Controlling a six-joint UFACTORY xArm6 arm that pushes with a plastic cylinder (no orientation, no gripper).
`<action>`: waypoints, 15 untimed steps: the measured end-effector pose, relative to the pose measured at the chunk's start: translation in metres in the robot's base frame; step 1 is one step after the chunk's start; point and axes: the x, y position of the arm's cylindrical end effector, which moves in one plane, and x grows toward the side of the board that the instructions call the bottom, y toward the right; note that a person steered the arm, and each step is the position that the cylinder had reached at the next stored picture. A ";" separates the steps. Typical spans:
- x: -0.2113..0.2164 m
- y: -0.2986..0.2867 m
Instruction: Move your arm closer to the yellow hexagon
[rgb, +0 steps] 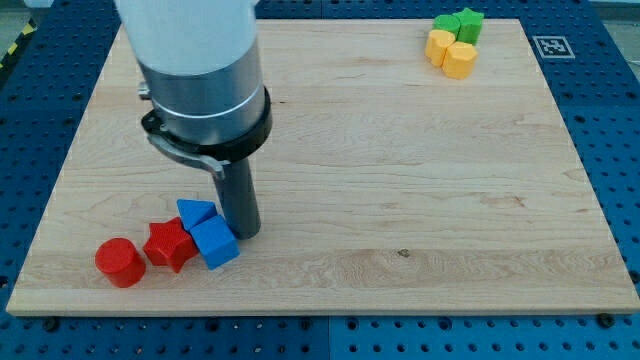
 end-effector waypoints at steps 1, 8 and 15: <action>0.000 -0.005; -0.084 0.138; -0.213 0.366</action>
